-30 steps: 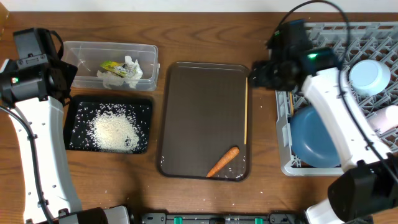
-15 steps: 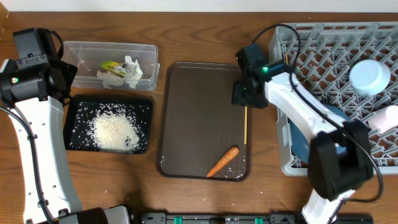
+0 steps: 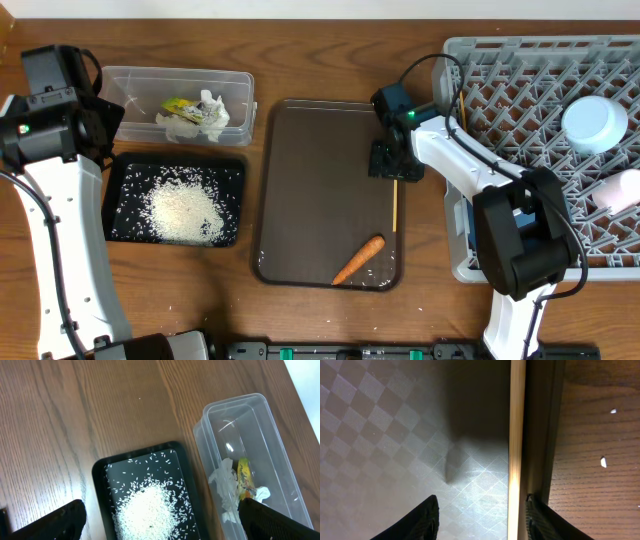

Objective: Sort waste into correct bins and load items into the dishwasher rack

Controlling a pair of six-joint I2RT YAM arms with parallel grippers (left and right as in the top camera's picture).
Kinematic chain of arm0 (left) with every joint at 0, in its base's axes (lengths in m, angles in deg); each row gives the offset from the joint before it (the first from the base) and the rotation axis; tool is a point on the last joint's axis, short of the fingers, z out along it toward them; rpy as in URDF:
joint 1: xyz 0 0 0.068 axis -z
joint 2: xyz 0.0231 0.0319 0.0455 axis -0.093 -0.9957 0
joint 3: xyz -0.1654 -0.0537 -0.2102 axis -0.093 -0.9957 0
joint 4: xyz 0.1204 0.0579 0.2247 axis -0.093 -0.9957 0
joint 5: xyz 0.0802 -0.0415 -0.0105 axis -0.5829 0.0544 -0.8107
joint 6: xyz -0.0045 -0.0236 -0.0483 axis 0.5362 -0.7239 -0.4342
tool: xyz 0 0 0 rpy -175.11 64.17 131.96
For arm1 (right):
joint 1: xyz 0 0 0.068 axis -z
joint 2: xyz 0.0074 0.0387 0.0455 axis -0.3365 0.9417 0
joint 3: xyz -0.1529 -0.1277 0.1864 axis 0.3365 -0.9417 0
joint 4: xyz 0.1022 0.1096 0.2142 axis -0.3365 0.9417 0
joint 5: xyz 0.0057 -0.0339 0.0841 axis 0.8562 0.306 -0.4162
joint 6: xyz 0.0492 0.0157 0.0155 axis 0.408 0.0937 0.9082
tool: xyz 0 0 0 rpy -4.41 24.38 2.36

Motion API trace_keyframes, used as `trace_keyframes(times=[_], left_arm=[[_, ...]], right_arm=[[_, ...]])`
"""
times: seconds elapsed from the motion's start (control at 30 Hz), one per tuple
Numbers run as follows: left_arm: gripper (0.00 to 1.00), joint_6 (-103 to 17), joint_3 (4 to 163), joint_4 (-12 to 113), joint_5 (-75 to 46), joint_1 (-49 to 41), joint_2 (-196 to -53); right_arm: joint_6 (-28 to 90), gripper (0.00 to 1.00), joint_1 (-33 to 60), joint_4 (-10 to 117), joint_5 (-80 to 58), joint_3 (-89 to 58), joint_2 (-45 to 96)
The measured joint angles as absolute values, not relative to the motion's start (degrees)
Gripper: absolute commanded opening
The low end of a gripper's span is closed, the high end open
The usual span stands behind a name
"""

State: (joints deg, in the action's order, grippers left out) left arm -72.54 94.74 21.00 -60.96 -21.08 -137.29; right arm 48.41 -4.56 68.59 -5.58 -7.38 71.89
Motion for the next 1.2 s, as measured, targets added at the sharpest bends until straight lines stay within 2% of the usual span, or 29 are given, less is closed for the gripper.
trace_keyframes(times=[0.6, 0.67, 0.77, 0.83, 0.87, 1.03, 1.2], left_arm=[[0.99, -72.54, 94.74, 21.00, -60.96, -21.08, -137.29], [0.99, -72.54, 94.74, 21.00, -60.96, -21.08, -137.29], [0.99, -72.54, 94.74, 21.00, -60.96, -21.08, -137.29], [0.99, -72.54, 94.74, 21.00, -60.96, -21.08, -137.29], [0.99, -72.54, 94.74, 21.00, -60.96, -21.08, -137.29], [0.99, -72.54, 94.74, 21.00, -60.96, -21.08, -137.29], [0.99, -72.54, 94.74, 21.02, -60.96, -21.08, -137.29]], right_arm=[[48.43, 0.50, -8.19, 67.11, -3.37, -8.43, 72.85], [48.45, 0.44, -8.61, 67.09, -2.91, -8.47, 72.87], [48.36, 0.24, -9.37, 67.00, -2.63, -8.49, 72.87], [48.63, 0.04, -9.94, 67.02, -2.43, -8.52, 72.87], [48.63, 0.01, -10.11, 66.93, -2.39, -8.52, 72.87], [49.17, 0.01, -10.11, 67.37, -2.78, -8.41, 72.87], [47.99, 0.01, -9.59, 73.07, -4.42, -4.12, 72.87]])
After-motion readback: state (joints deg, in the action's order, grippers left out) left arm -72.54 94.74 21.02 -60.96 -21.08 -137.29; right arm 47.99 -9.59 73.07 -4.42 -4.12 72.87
